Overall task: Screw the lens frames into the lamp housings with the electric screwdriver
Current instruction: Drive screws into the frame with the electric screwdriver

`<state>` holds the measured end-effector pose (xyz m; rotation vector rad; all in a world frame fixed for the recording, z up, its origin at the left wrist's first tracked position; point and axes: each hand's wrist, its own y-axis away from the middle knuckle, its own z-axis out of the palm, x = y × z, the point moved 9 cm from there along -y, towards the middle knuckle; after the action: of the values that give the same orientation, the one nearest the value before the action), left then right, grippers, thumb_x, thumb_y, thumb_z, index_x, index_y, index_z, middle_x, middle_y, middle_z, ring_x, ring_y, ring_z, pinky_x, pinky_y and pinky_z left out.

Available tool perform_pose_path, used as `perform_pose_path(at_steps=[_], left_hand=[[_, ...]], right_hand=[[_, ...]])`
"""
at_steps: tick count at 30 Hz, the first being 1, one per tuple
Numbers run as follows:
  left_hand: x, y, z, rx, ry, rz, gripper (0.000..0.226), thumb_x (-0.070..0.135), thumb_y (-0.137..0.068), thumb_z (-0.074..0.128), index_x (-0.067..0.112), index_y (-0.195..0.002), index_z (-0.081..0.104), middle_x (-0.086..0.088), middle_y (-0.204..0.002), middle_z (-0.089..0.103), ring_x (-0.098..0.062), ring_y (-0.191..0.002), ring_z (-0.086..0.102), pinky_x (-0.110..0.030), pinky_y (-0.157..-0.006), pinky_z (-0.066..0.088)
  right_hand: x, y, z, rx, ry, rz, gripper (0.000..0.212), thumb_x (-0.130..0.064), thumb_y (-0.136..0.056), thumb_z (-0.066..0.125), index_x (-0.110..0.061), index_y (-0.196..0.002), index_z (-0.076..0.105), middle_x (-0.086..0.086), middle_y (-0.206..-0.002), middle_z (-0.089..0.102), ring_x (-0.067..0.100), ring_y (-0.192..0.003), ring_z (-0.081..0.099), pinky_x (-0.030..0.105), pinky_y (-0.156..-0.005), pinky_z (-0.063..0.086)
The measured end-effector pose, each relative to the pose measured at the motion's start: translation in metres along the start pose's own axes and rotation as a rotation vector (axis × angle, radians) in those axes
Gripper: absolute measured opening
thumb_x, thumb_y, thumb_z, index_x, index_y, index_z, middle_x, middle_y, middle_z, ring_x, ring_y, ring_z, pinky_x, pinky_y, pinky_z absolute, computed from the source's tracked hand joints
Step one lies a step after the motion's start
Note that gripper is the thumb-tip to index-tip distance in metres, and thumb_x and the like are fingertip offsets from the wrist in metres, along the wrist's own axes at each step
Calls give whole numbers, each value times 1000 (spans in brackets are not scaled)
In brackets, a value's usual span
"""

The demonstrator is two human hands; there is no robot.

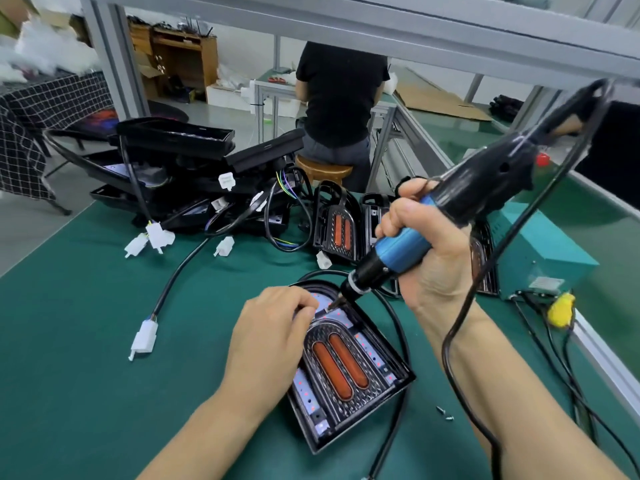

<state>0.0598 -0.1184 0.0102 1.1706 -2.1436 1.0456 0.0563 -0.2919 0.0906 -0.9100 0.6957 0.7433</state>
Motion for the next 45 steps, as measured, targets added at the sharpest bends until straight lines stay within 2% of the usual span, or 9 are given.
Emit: perform_pose_path(at_steps=[8, 12, 14, 18, 21, 24, 30, 36, 45], left_hand=[[-1, -1, 11, 4, 80, -7, 12, 11, -91, 58, 19, -85, 63, 17, -87, 58, -8, -96, 51, -30, -83, 42], [0, -6, 15, 18, 113, -22, 13, 11, -91, 58, 20, -85, 65, 18, -86, 59, -4, -97, 50, -29, -83, 43], [-1, -6, 16, 15, 120, -26, 13, 11, -91, 59, 21, -84, 65, 17, -86, 60, -3, -97, 50, -29, -83, 43], [-16, -1, 11, 44, 275, -166, 19, 11, -89, 61, 26, -79, 68, 14, -85, 66, -3, -92, 58, -24, -83, 46], [-31, 9, -2, 129, 549, -333, 20, 9, -88, 62, 22, -76, 72, 7, -82, 72, -8, -81, 65, -20, -78, 48], [-31, 24, -13, 183, 780, -405, 19, 7, -88, 60, 15, -77, 72, 2, -81, 73, -4, -75, 64, -10, -70, 47], [-12, 46, 1, 65, 1094, -521, 16, 26, -68, 63, 18, -73, 76, 0, -77, 70, -6, -66, 58, -27, -74, 44], [-6, 49, 0, 53, 1162, -554, 14, 19, -67, 64, 16, -73, 77, -5, -77, 71, -7, -63, 60, -18, -62, 52], [-6, 51, 0, 44, 1206, -575, 15, 17, -63, 66, 10, -72, 76, -10, -76, 70, -7, -59, 57, -19, -58, 53]], right_hand=[[4, -2, 13, -90, 131, 2, 16, 1, -68, 60, -10, -78, 57, -1, -55, 51, 15, -47, 49, 26, -52, 44], [8, 0, 18, -156, 178, 17, 17, -14, -61, 68, -18, -76, 62, -2, -59, 54, 16, -50, 50, 29, -55, 45], [7, 0, 16, -152, 172, 13, 17, -11, -62, 68, -20, -75, 63, -4, -61, 55, 15, -51, 51, 28, -56, 45], [1, 2, 2, -16, 44, 13, 24, 3, -69, 57, -19, -72, 64, -4, -57, 54, 13, -47, 50, 25, -53, 43], [-9, 5, -19, 147, -203, 60, 22, -1, -67, 50, -20, -76, 60, -4, -51, 48, 9, -44, 46, 21, -53, 41], [-27, 14, -29, 172, -333, 58, 12, -12, -74, 45, -18, -82, 51, -8, -53, 48, 6, -48, 44, 20, -56, 43], [-52, 31, -14, 105, -457, 47, 14, -20, -81, 44, -21, -76, 57, -11, -55, 49, 3, -49, 47, 18, -57, 45], [-54, 34, -1, 97, -442, 58, 14, -21, -78, 41, -20, -79, 55, -12, -54, 45, 5, -48, 43, 20, -57, 43], [-47, 37, 2, 114, -438, 76, 16, -19, -76, 43, -20, -75, 58, -11, -54, 45, 6, -47, 43, 20, -56, 44]])
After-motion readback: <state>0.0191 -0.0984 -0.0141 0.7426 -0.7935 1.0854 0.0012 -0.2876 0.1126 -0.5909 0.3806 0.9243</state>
